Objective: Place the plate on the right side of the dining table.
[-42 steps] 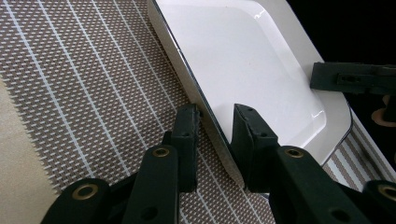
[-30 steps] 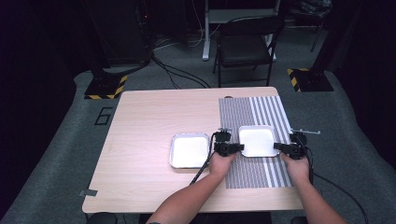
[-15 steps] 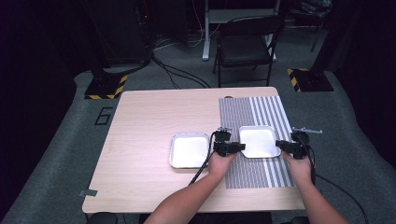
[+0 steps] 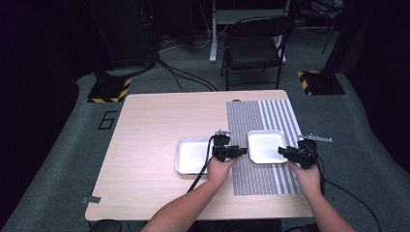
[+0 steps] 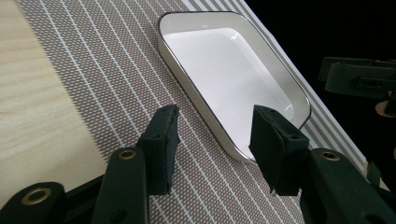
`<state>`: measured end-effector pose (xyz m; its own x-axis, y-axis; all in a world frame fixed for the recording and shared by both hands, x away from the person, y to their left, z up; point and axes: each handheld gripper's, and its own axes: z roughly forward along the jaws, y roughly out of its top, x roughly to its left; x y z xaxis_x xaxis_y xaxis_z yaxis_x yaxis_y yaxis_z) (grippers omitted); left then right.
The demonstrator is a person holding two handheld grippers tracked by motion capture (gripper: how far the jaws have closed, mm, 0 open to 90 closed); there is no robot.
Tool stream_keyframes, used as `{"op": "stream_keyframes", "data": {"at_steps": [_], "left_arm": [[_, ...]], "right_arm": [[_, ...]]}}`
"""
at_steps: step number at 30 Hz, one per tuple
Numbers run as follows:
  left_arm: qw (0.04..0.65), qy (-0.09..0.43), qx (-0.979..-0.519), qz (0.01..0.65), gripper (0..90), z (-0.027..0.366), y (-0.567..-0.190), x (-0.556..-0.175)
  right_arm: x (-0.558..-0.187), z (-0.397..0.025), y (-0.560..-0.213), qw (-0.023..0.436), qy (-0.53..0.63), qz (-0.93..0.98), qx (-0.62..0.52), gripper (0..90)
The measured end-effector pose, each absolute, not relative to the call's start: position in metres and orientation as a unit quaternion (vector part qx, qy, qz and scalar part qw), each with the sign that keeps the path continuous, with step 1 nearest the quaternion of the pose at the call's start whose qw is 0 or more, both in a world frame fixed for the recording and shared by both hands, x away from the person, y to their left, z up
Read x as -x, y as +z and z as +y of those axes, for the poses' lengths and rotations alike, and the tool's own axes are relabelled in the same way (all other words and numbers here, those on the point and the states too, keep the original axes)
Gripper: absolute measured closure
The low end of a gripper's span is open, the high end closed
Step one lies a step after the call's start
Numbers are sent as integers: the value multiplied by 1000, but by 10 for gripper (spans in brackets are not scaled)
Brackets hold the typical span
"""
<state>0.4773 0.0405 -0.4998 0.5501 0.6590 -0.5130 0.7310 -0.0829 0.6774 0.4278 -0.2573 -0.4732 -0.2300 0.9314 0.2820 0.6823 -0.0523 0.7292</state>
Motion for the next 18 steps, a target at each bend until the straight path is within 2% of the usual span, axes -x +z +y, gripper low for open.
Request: {"op": "stream_keyframes", "data": {"at_steps": [6, 11, 18], "left_arm": [[487, -34, -737, 467, 498, 58, -492, -472], [484, -33, -743, 462, 487, 74, -483, -470], [483, -20, -743, 462, 484, 97, -474, -467]], "right_arm": [[-420, -248, -466, 151, 412, 681, -586, 523], [-414, -243, -461, 168, 396, 700, -570, 506], [-405, -238, -454, 156, 402, 707, -562, 500]]}}
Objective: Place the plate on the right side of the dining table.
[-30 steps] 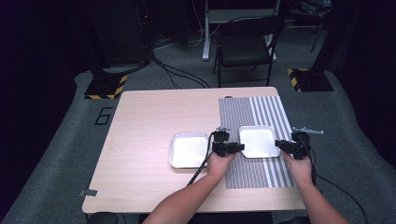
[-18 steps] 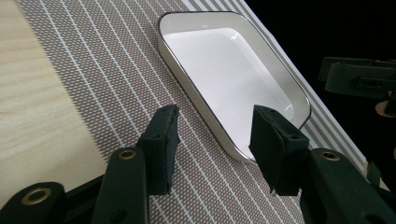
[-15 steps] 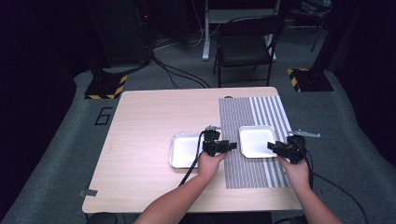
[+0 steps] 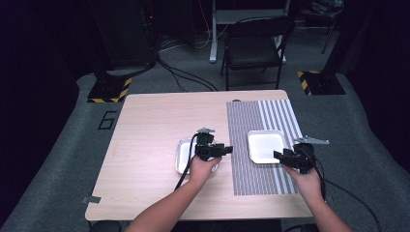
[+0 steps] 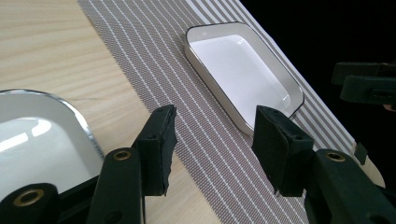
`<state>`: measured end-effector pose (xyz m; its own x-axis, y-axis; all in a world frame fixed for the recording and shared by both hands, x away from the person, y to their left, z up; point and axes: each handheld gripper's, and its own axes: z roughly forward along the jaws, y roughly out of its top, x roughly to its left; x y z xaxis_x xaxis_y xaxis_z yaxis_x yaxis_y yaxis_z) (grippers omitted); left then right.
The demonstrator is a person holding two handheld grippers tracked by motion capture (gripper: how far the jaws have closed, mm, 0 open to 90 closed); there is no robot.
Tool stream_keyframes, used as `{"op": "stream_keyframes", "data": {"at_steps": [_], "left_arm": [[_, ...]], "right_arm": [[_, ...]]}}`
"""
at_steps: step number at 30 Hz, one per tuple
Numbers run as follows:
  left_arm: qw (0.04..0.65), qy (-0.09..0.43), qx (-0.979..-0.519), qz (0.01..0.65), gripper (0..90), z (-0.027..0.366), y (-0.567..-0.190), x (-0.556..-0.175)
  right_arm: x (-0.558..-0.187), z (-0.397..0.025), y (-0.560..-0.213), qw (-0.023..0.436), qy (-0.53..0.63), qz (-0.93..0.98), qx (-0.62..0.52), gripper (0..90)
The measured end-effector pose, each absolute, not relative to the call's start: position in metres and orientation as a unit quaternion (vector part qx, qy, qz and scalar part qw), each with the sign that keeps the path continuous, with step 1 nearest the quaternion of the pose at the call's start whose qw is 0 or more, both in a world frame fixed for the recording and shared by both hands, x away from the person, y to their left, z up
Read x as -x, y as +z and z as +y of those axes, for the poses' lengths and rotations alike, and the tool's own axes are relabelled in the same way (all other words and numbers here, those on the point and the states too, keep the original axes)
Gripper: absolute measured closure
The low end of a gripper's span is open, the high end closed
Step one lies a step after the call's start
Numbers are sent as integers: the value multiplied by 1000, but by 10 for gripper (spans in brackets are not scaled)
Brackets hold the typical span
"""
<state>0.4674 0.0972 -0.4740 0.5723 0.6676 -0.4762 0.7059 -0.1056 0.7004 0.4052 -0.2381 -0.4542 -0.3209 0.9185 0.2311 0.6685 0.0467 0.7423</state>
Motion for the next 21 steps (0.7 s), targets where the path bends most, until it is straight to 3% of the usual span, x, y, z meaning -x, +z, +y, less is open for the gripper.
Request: {"op": "stream_keyframes", "data": {"at_steps": [21], "left_arm": [[468, 25, -749, 468, 449, 180, -465, -452]], "right_arm": [[-390, -190, -452, 141, 417, 752, -491, 465]]}}
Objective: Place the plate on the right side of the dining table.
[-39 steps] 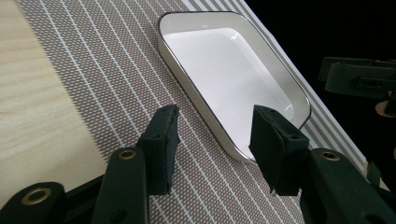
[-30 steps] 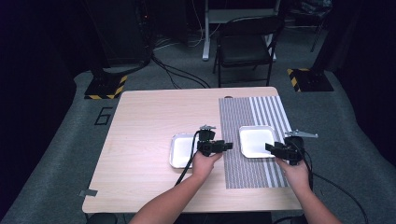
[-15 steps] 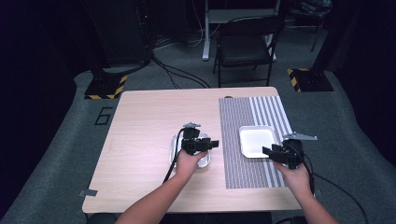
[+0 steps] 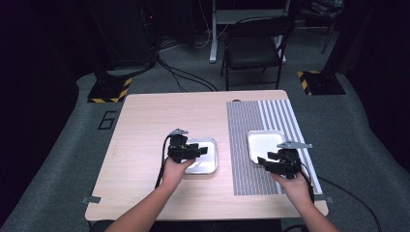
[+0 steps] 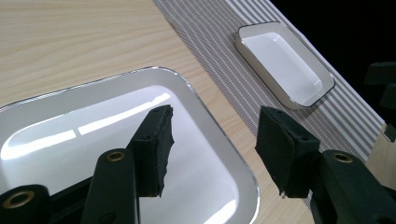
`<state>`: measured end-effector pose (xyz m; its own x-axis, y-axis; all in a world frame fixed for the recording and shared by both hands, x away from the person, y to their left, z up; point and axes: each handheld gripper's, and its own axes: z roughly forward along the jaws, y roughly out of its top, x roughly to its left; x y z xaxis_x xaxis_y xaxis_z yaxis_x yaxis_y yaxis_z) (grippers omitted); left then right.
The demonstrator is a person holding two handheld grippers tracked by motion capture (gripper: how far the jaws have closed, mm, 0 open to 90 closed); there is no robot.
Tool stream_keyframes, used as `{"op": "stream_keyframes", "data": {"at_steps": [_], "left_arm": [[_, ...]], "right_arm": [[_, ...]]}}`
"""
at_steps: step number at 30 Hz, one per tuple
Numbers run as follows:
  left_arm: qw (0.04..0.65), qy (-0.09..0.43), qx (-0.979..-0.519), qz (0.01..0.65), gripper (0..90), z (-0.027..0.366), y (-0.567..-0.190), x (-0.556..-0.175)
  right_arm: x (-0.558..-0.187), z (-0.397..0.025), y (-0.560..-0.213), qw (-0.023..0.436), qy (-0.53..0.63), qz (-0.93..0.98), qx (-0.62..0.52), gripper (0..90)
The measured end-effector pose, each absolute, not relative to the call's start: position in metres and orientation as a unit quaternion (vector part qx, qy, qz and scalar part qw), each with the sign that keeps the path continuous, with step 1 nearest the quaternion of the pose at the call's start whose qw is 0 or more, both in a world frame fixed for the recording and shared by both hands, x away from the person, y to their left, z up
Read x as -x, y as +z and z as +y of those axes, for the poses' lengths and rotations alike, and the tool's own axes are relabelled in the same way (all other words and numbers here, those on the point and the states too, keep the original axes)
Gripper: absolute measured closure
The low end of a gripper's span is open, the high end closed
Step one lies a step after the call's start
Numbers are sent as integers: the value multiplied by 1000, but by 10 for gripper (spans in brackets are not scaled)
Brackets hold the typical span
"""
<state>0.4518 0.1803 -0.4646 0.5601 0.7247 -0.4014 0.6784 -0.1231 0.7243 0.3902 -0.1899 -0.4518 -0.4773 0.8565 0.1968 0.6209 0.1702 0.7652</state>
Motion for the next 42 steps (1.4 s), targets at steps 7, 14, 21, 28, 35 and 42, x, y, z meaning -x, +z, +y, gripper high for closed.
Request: {"op": "stream_keyframes", "data": {"at_steps": [7, 14, 21, 28, 35, 42], "left_arm": [[455, 46, -756, 469, 432, 203, -468, -444], [444, 64, -759, 471, 410, 225, -471, -436], [431, 75, -763, 477, 399, 244, -477, -428], [432, 79, -752, 491, 386, 259, -487, -424], [425, 90, -747, 503, 382, 268, -494, -427], [428, 88, -743, 507, 366, 276, -495, -431]], "right_arm": [[-388, -173, -454, 131, 420, 762, -476, 441], [-383, -160, -462, 133, 419, 779, -447, 413], [-380, -152, -469, 119, 422, 788, -432, 375], [-376, -143, -478, 124, 414, 806, -405, 366], [-375, -139, -485, 118, 409, 814, -394, 362], [-374, -132, -498, 105, 410, 832, -358, 258]]}}
